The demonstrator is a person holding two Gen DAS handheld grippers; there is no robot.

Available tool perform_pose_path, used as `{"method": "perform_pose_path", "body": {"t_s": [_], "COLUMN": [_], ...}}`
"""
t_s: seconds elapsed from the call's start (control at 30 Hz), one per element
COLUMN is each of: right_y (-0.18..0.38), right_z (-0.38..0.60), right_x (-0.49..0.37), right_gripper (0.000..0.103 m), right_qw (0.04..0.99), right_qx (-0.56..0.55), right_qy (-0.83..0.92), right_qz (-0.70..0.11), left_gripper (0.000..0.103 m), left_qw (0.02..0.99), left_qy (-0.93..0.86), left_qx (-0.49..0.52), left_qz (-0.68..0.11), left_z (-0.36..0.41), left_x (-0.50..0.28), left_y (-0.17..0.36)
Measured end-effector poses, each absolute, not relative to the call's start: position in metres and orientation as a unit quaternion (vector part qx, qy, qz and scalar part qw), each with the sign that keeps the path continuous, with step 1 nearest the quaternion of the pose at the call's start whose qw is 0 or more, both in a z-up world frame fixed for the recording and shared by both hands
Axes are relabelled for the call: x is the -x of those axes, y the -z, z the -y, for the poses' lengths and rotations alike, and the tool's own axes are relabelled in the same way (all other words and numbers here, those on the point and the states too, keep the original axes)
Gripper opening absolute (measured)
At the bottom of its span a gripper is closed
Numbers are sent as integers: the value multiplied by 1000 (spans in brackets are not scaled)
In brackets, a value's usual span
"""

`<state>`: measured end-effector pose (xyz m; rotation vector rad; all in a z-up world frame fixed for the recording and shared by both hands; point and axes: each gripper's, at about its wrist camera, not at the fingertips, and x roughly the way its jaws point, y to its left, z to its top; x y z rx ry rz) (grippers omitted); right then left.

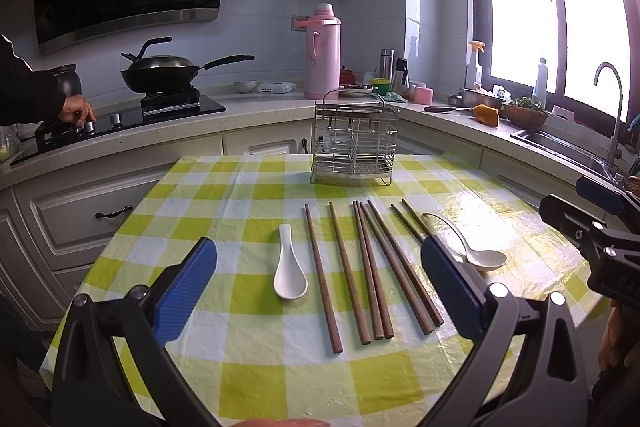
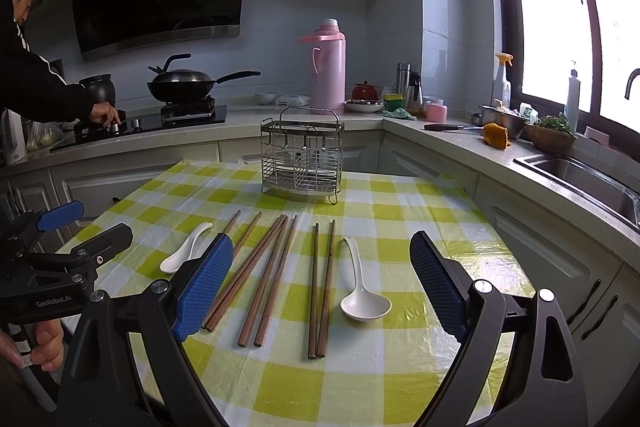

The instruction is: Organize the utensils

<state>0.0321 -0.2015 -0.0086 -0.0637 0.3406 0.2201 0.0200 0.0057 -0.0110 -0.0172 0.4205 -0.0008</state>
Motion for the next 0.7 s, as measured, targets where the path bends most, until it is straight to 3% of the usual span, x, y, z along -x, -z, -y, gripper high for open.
{"method": "perform_pose_path", "body": {"t_s": [0.7], "right_y": [11], "right_z": [202], "right_x": [-33], "right_gripper": [85], "right_qw": [979], "right_qx": [26], "right_qy": [-111], "right_qz": [-172], "left_gripper": [99], "left_qw": [979], "left_qy": [4], "left_qx": [14], "left_qz": [-204], "left_z": [-5], "left_x": [-16], "left_y": [7]}}
